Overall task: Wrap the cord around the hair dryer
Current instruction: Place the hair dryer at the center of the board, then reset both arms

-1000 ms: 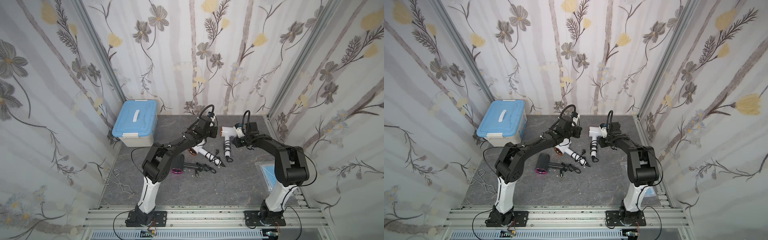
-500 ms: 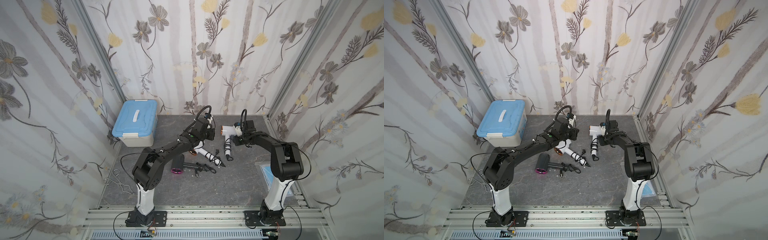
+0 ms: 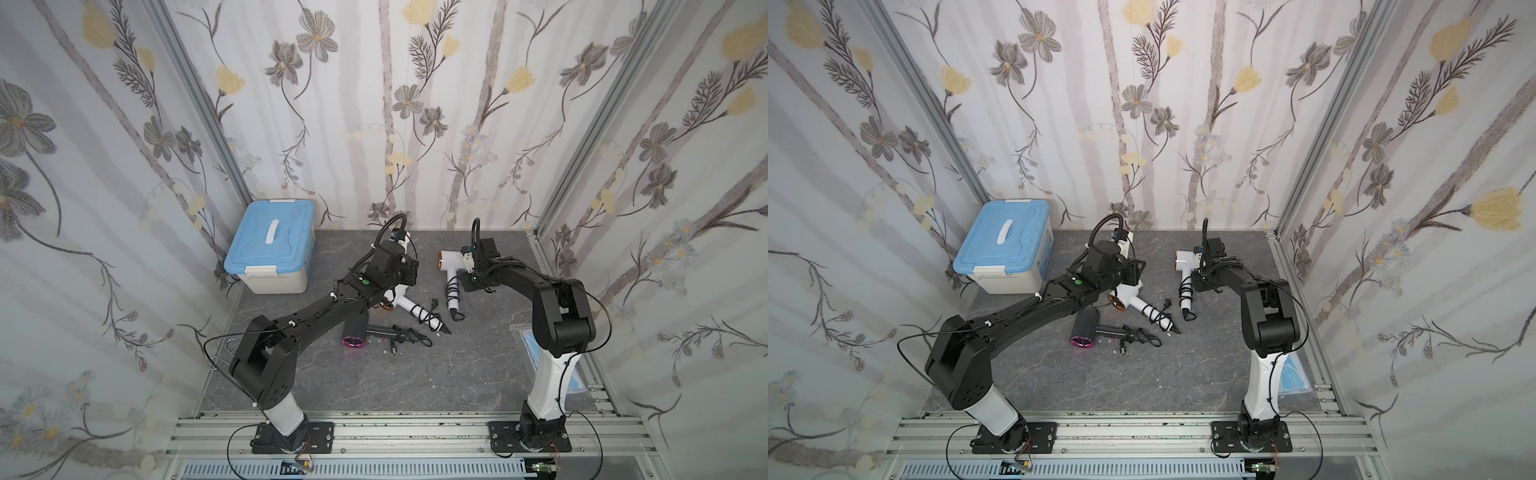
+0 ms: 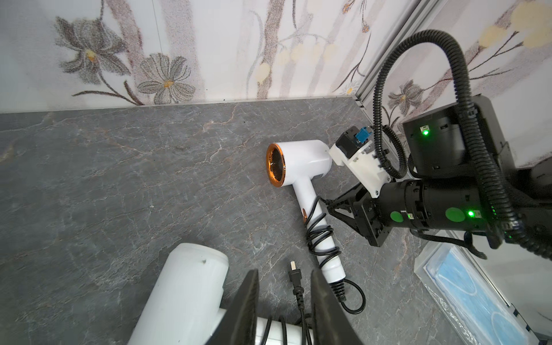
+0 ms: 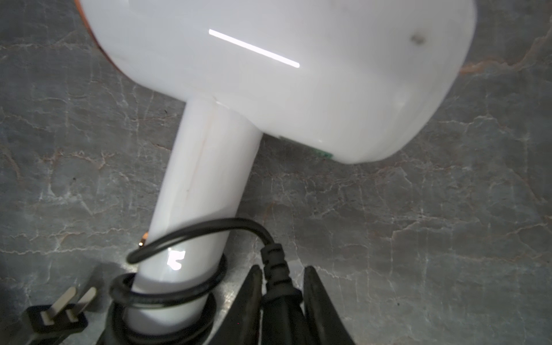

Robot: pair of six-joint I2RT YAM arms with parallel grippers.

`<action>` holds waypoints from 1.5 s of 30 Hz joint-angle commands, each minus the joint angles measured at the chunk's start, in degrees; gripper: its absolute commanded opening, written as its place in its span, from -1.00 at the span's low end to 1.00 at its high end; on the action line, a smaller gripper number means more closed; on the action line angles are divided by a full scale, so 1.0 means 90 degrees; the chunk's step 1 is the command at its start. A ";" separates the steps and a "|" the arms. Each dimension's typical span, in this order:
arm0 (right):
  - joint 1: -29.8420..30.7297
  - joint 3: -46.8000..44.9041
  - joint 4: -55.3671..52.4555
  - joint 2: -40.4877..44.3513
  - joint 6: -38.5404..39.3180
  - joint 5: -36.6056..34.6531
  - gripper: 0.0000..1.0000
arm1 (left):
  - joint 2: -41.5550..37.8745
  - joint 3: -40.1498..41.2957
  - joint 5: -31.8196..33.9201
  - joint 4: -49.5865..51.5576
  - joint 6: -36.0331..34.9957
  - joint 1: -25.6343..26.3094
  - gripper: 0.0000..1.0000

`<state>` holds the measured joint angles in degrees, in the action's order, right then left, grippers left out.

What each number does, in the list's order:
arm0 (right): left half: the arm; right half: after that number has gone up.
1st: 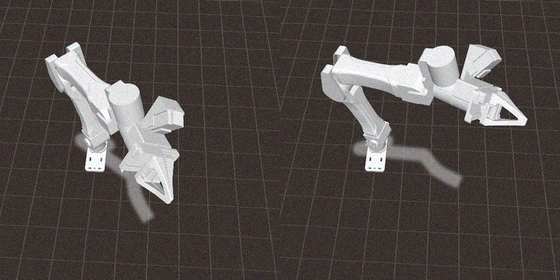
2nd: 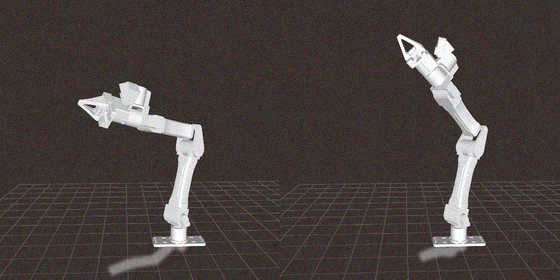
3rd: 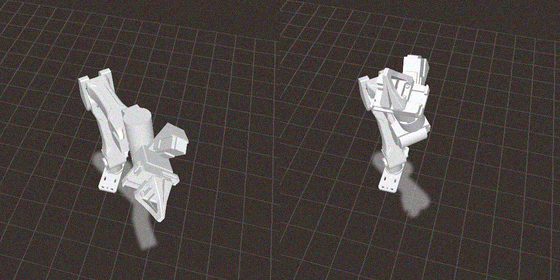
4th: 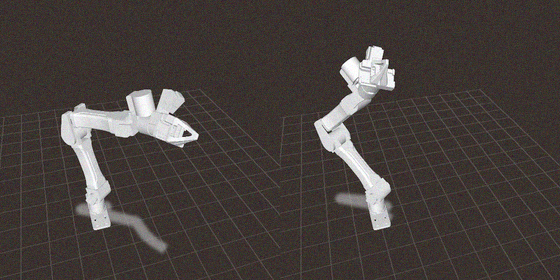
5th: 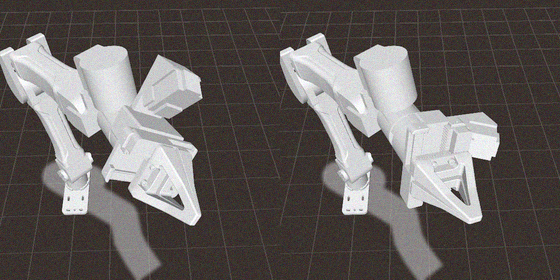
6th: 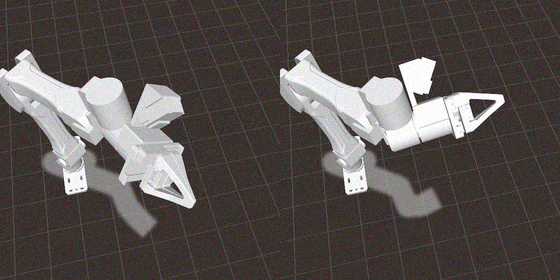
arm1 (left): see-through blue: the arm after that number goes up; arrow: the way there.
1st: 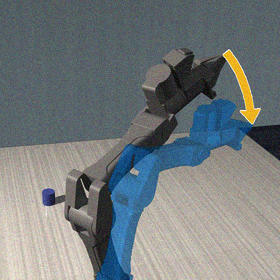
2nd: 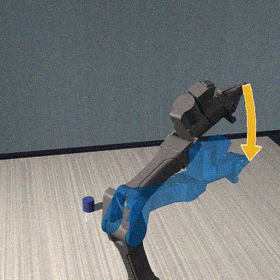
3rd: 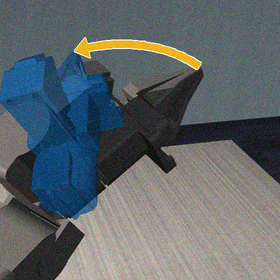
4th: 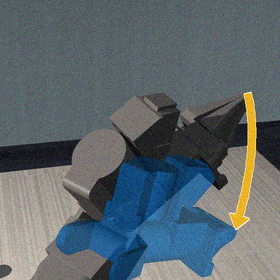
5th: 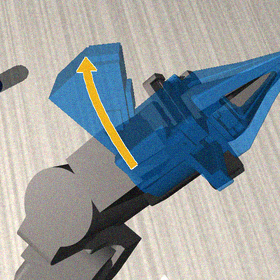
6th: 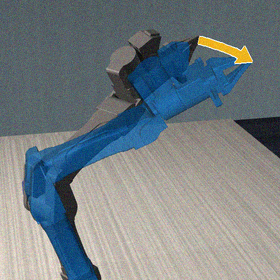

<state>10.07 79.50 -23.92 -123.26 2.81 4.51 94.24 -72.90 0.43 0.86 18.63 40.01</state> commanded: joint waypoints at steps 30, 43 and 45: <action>-0.0173 -0.0142 -0.1219 0.1945 -0.0710 0.0702 -0.05 | -0.0722 0.0488 0.0226 0.0324 -0.0069 -0.0004 -0.20; 0.0171 -0.0189 -0.0902 0.1015 -0.0908 0.0558 -0.38 | -0.1062 0.0843 0.0441 0.0441 0.0010 -0.0012 -0.20; 0.0164 -0.0195 -0.0891 0.0931 -0.0907 0.0469 -0.39 | -0.1101 0.0891 0.0451 0.0442 0.0010 -0.0016 -0.20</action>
<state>11.64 77.93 -33.58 -114.06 -4.49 10.37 84.97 -65.32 3.18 4.82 18.44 39.94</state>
